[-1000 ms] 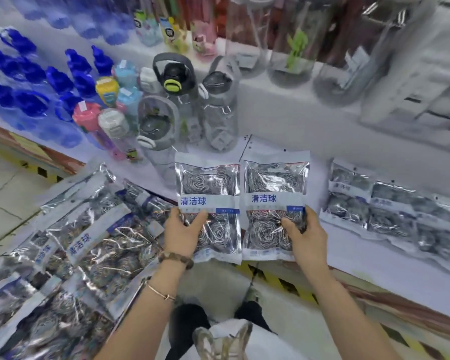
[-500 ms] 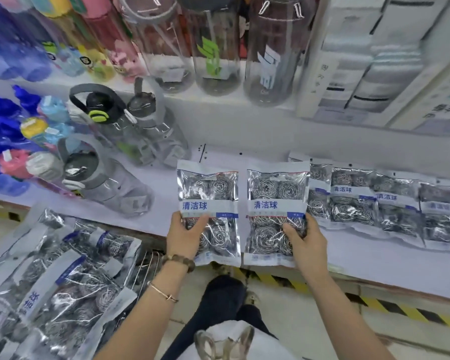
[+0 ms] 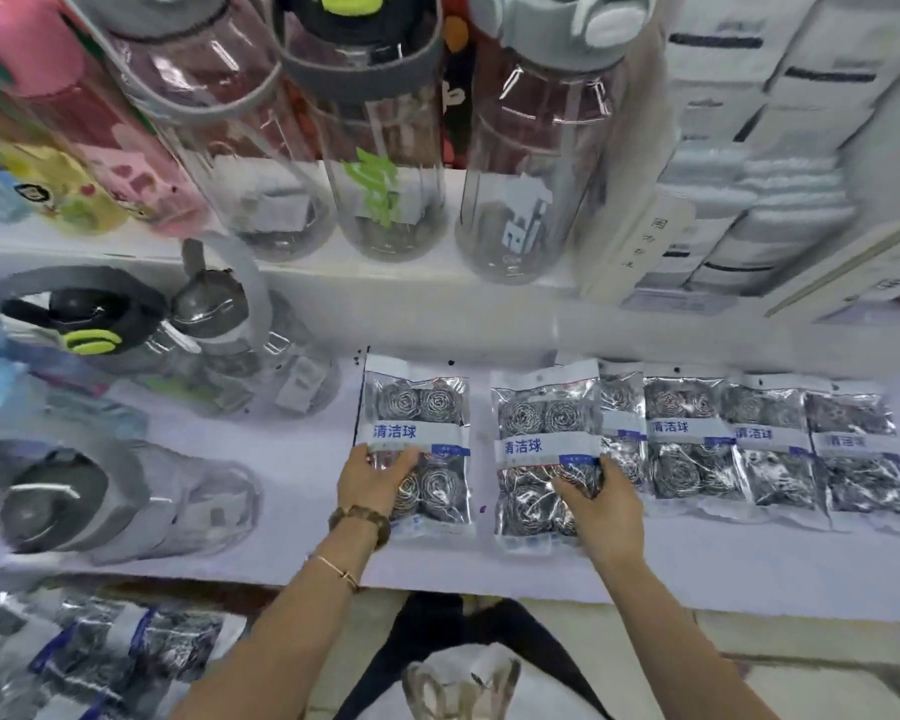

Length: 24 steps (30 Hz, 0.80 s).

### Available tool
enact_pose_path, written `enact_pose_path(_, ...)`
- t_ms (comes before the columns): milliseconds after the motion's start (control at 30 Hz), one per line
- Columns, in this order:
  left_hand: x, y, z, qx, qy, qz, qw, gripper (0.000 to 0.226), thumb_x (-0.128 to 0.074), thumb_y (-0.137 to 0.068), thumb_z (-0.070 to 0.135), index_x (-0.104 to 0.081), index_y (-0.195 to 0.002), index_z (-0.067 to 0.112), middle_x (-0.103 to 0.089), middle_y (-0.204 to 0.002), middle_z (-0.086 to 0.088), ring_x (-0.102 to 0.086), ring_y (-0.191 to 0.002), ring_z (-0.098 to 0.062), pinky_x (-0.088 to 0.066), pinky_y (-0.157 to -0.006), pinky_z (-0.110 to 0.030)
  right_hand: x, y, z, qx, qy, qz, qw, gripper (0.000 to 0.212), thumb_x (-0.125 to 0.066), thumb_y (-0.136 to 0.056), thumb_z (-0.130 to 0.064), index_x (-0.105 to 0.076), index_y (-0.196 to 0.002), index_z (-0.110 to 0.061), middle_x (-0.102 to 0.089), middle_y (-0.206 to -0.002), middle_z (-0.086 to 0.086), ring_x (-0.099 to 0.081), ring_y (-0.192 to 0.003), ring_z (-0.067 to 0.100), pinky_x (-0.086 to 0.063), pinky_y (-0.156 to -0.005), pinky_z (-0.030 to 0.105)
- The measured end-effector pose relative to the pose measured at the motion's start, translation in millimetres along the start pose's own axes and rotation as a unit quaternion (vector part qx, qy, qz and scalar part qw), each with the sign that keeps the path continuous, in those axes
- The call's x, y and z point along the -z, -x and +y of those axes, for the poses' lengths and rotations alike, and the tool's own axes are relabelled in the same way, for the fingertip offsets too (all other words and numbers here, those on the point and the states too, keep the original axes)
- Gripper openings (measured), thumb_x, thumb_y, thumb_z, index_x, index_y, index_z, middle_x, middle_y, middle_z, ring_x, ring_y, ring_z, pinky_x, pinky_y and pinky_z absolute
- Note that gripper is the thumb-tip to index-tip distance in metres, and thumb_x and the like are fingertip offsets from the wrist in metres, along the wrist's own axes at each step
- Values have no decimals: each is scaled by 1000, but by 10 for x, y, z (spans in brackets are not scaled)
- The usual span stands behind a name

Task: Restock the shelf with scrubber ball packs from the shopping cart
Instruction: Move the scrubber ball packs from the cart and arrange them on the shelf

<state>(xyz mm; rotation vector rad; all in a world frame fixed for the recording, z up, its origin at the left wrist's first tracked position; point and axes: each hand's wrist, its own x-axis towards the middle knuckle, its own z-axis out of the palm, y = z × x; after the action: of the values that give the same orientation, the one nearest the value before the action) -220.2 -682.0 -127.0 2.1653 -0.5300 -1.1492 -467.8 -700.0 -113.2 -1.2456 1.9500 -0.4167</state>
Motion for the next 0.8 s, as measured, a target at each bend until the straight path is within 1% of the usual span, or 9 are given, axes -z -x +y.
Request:
enact_pose_path(167, -133, -302, 56, 27, -3, -15, 1000, 48, -79, -67, 33, -60, -104, 10, -63, -106, -6, -58, -99, -25, -47, -85, -32, -154, -207, -174, -29, 3, -4, 1000, 53, -74, -78, -33, -51, -122, -12, -57, -101, -4, -53, -87, 16, -44, -75, 32)
enact_pose_path(267, -217, -473, 78, 32, -24, -16, 999, 57, -79, -67, 37, -57, -112, 10, -60, -113, -7, -55, -103, -26, -46, -90, -36, -267, -363, -202, -36, 4, -7, 999, 53, -76, -75, -35, -51, -117, -16, -63, -102, -2, -59, -79, 18, -52, -74, 36)
enact_pose_path(333, -271, -581, 71, 37, -36, -12, 999, 63, -78, -67, 41, -55, -117, 9, -59, -116, -7, -54, -105, -26, -45, -92, -37, -328, -468, -211, -43, 10, -10, 999, 59, -76, -75, -36, -49, -122, -15, -61, -104, -3, -60, -81, 18, -52, -75, 36)
enact_pose_path(400, -328, -660, 58, 38, -39, -4, 999, 58, -77, -69, 39, -55, -114, 9, -59, -113, -5, -54, -102, -24, -44, -89, -33, -387, -571, -186, -51, 12, -16, 998, 66, -76, -75, -36, -45, -129, -12, -58, -109, -3, -60, -89, 20, -50, -76, 33)
enact_pose_path(500, -402, -715, 40, 45, -30, 5, 999, 52, -77, -71, 33, -56, -112, 8, -54, -105, 1, -50, -97, -20, -39, -85, -27, -460, -667, -177, -56, 23, -20, 998, 70, -74, -77, -35, -39, -134, -11, -57, -104, 1, -58, -74, 13, -45, -60, 25)
enact_pose_path(533, -428, -730, 47, 48, -31, 7, 998, 51, -76, -73, 31, -55, -114, 7, -50, -103, 2, -47, -96, -18, -36, -84, -26, -488, -692, -174, -57, 17, -17, 998, 70, -74, -78, -34, -39, -134, -11, -58, -105, 2, -57, -75, 12, -43, -60, 25)
enact_pose_path(600, -472, -761, 49, 51, -31, 3, 998, 50, -74, -76, 26, -53, -116, 5, -48, -102, 1, -46, -96, -17, -35, -82, -24, -559, -742, -134, -54, 2, -4, 999, 73, -75, -76, -34, -39, -135, -13, -60, -114, 4, -59, -92, 18, -48, -73, 30)
enact_pose_path(667, -504, -788, 30, 45, -30, 2, 999, 45, -73, -76, 24, -54, -113, 5, -55, -103, -2, -52, -98, -20, -37, -80, -25, -617, -758, -96, -39, 6, 2, 999, 74, -74, -77, -35, -38, -137, -14, -59, -116, 5, -57, -105, 24, -49, -84, 36)
enact_pose_path(800, -517, -810, 38, 20, -101, 25, 994, 46, -72, -76, 34, -51, -108, 9, -55, -98, 0, -53, -89, -19, -41, -73, -27, -681, -779, -60, 10, 133, 6, 991, 71, -64, -84, -43, -36, -141, -10, -52, -130, 12, -45, -121, 29, -37, -100, 41)
